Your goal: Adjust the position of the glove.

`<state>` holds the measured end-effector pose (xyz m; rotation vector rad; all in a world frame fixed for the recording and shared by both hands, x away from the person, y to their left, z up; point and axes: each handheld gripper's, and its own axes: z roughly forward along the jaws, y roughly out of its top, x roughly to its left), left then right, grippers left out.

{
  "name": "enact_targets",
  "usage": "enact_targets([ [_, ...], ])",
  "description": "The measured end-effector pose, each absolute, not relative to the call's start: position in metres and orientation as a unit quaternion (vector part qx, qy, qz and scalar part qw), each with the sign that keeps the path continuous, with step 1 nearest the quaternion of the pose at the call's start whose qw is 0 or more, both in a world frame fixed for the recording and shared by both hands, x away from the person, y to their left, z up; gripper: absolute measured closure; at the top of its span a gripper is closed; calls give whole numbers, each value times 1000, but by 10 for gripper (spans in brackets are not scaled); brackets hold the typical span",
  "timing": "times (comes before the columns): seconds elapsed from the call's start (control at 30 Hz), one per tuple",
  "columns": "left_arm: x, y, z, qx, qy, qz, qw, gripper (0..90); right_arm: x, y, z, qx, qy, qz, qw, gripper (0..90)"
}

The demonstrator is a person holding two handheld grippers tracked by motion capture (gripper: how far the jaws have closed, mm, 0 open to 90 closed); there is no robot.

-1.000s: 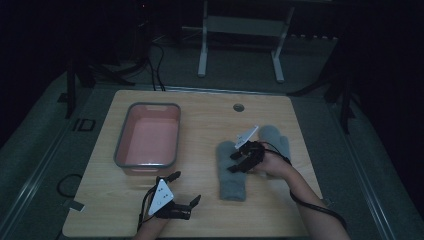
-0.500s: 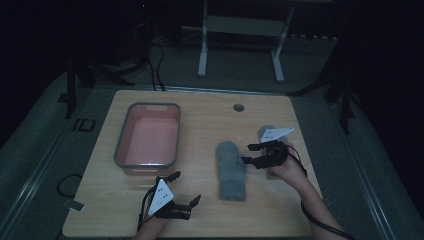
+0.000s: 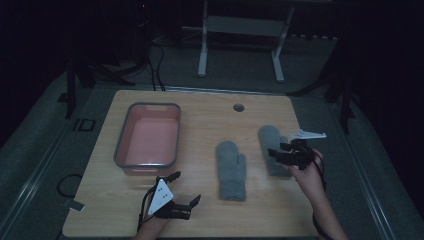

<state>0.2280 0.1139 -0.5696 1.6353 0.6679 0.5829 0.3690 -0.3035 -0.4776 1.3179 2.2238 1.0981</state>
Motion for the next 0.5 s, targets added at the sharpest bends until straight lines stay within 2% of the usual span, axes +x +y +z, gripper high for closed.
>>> enact_targets([
  [0.17,228,114,-570,705,288,252,597,5,368,-319,-487,500,758,375,185,431],
  [0.37,228,113,-570,706,287,253,596,5,378,-318,-502,510,754,358,208,466],
  [0.5,228,113,-570,706,287,252,596,5,393,-316,-512,525,746,355,203,433],
])
